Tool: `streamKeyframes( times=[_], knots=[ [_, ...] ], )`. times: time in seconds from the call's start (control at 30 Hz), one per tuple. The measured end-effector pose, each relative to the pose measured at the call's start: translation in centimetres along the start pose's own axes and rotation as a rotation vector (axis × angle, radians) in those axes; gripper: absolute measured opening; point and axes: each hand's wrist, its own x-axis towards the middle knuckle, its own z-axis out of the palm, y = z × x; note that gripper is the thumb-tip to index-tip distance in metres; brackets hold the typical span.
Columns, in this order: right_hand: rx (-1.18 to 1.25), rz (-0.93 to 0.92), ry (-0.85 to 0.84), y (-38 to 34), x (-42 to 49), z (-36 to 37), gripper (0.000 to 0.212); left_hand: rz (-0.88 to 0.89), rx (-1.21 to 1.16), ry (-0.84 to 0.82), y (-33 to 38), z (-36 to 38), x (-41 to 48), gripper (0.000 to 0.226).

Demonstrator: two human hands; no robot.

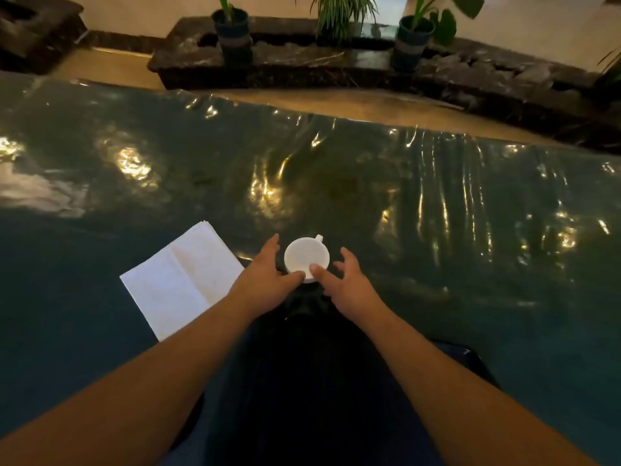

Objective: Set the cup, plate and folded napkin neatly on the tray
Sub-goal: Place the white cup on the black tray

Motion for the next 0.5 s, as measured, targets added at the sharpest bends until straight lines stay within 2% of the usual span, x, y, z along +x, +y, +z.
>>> streamKeyframes(
  times=[0.07, 0.17, 0.23, 0.33, 0.5],
  knots=[
    [0.28, 0.076, -0.022, -0.1, 0.6, 0.1, 0.1, -0.056, -0.139, -0.029, 0.6, 0.2, 0.5, 0.094],
    [0.489, 0.135, -0.082, -0.6, 0.7, 0.1, 0.082, -0.088, -0.213, -0.086, 1.5, 0.3, 0.8, 0.075],
    [0.545, 0.142, -0.096, -0.8, 0.5, 0.2, 0.072, -0.08, -0.237, -0.097, 1.9, 0.4, 0.5, 0.062],
    [0.577, 0.145, -0.058, -0.8, -0.7, 0.1, 0.055, -0.08, -0.283, -0.078, 2.0, 0.7, -0.4, 0.063],
    [0.519, 0.031, 0.047, 1.3, -4.7, -0.6, 0.06, -0.058, -0.352, -0.065, 3.1, 2.9, -4.4, 0.054]
  ],
)
